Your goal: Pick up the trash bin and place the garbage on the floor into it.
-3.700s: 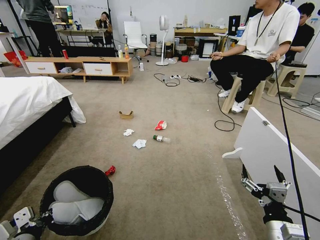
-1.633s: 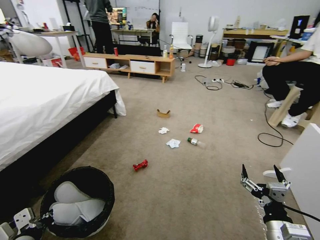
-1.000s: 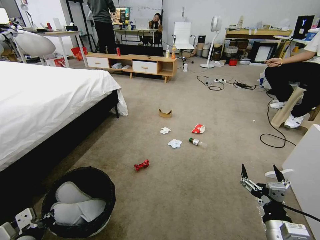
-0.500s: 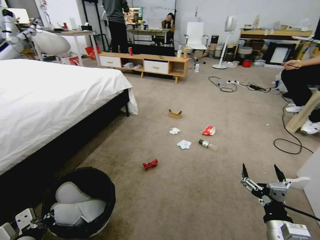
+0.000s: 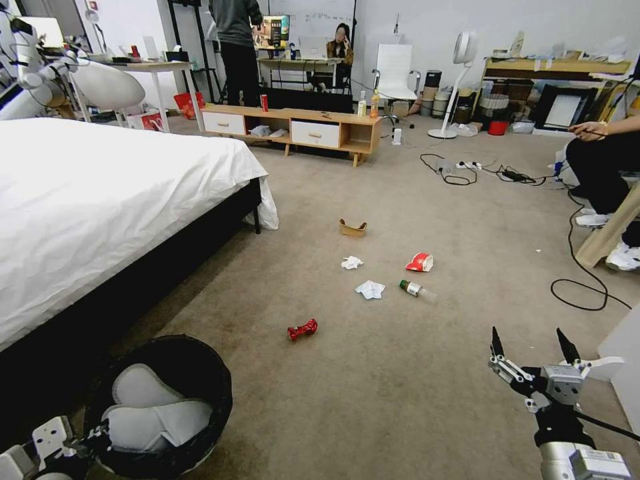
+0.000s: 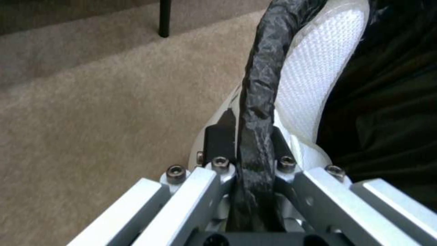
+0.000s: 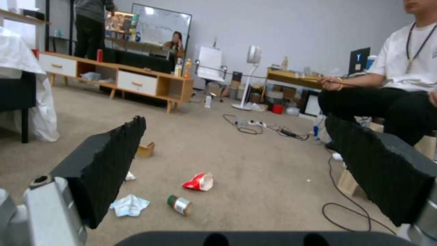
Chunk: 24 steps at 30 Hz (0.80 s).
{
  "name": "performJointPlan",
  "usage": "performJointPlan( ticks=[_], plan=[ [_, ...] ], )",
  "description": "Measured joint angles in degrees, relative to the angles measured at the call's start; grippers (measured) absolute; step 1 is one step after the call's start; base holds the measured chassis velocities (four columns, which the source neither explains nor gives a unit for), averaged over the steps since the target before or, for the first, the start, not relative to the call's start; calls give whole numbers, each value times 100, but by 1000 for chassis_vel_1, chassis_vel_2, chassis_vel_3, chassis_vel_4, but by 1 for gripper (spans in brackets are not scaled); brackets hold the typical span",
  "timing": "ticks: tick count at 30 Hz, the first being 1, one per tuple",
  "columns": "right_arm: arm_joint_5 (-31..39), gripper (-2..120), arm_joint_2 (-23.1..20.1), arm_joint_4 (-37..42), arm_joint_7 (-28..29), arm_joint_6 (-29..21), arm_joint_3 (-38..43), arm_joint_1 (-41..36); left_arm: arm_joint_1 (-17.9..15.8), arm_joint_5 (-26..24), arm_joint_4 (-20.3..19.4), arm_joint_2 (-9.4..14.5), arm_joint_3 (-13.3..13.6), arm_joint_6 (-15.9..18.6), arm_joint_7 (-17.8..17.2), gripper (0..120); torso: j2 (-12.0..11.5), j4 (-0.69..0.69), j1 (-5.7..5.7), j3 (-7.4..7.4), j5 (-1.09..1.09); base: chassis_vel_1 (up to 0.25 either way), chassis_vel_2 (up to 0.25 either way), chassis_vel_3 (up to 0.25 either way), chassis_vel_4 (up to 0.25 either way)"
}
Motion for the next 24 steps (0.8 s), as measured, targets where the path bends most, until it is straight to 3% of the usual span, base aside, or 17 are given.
performJointPlan(
  ticks=[10, 24],
  plan=[
    [3, 100, 0, 0, -4, 0, -13, -14, 25, 3, -28, -13, -12, 0, 10, 3, 0, 1, 1, 1, -1, -189, 193, 182, -169],
    [8, 100, 1, 4, 15, 21, -24, -40, 34, 3, -33, -31, -15, -1, 20, 3, -1, 2, 0, 1, 0, -298, 298, 295, -298]
  ],
)
